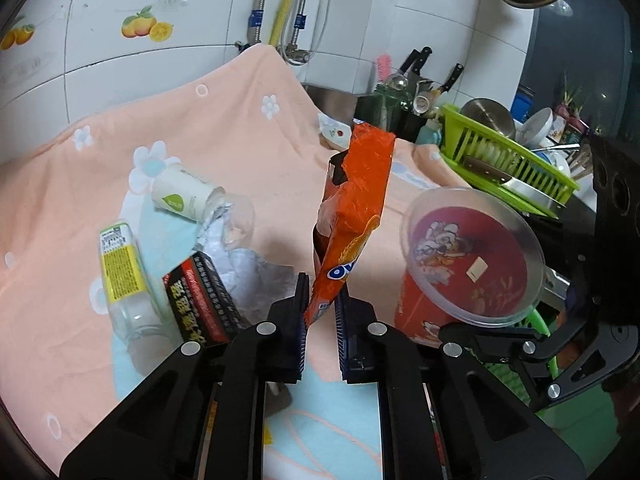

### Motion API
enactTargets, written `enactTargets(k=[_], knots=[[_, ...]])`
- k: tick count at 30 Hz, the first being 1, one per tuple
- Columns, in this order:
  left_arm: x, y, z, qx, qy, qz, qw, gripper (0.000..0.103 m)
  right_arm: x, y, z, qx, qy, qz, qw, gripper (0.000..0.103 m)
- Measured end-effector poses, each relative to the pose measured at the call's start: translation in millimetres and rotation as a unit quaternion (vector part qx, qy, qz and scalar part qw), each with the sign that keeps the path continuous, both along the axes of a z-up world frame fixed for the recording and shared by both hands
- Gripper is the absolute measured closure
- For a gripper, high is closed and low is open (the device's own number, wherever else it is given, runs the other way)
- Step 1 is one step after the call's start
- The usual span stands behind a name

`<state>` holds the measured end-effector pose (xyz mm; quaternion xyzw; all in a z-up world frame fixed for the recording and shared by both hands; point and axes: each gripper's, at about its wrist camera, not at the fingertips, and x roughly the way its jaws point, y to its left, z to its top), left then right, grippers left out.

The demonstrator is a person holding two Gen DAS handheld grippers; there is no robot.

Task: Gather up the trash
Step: 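Drop the red cup into the basket with the right tool while the left drops the Ovaltine packet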

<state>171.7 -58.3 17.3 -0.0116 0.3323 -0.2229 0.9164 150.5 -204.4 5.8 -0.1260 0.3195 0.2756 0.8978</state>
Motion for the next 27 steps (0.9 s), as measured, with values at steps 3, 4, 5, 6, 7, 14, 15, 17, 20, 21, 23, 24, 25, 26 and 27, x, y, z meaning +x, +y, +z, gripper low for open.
enactTargets(k=[3, 4, 5, 6, 7, 14, 15, 17, 20, 21, 23, 24, 25, 26, 27], knots=[[-5.4, -6.0, -0.8, -0.005, 0.004, -0.008, 0.9999, 0.091, -12.0, -14.3, -3.0, 0.007, 0.004, -0.018, 1.0, 0.029], [-8.6, -9.3, -0.7, -0.008, 0.005, -0.013, 0.9999, 0.091, -15.7, -20.1, -4.1, 0.011, 0.007, -0.025, 1.0, 0.029], [-11.1, -12.2, -0.8, -0.01, 0.007, -0.017, 0.9998, 0.091, -21.4, -28.4, -6.5, 0.015, 0.01, -0.036, 0.999, 0.029], [-14.0, -15.7, -0.7, -0.012, 0.007, -0.022, 0.9997, 0.091, -24.9, -33.8, -8.2, 0.016, 0.012, -0.043, 0.999, 0.029], [-17.1, -19.7, -0.5, -0.013, 0.007, -0.027, 0.9995, 0.091, -30.5, -43.1, -12.0, 0.016, 0.016, -0.057, 0.998, 0.029], [-39.2, -51.5, 0.5, -0.021, 0.004, -0.069, 0.9974, 0.092, -58.9, -107.1, -47.0, 0.01, 0.068, -0.149, 0.986, 0.029], [-42.3, -57.6, -0.2, -0.021, 0.005, -0.076, 0.9969, 0.092, -62.5, -114.8, -52.4, 0.007, 0.075, -0.162, 0.984, 0.029], [-46.9, -67.7, -1.5, -0.023, 0.007, -0.087, 0.9959, 0.092, -67.3, -131.6, -64.0, 0.001, 0.091, -0.185, 0.978, 0.029], [-54.4, -83.0, -4.9, -0.022, 0.009, -0.105, 0.9942, 0.092, -75.0, -158.7, -85.2, 0.007, 0.127, -0.225, 0.966, 0.029], [-57.0, -88.0, -6.5, -0.021, 0.011, -0.111, 0.9935, 0.092, -76.9, -167.5, -93.5, 0.014, 0.142, -0.237, 0.961, 0.029], [-61.4, -97.2, -10.3, -0.018, 0.015, -0.122, 0.9923, 0.092, -79.3, -179.6, -106.3, 0.007, 0.155, -0.257, 0.954, 0.029], [-63.4, -101.6, -12.8, -0.017, 0.018, -0.127, 0.9916, 0.092, -80.8, -184.5, -113.3, -0.001, 0.16, -0.269, 0.95, 0.028], [-65.9, -106.0, -15.8, -0.016, 0.022, -0.133, 0.9908, 0.092, -81.9, -189.1, -118.8, -0.002, 0.166, -0.278, 0.946, 0.028], [-67.4, -109.8, -18.4, -0.015, 0.026, -0.137, 0.9901, 0.092, -82.5, -191.9, -122.3, 0.001, 0.172, -0.283, 0.944, 0.028], [-69.0, -114.0, -21.5, -0.015, 0.031, -0.143, 0.9891, 0.092, -83.8, -196.6, -126.2, 0.007, 0.177, -0.288, 0.941, 0.028]])
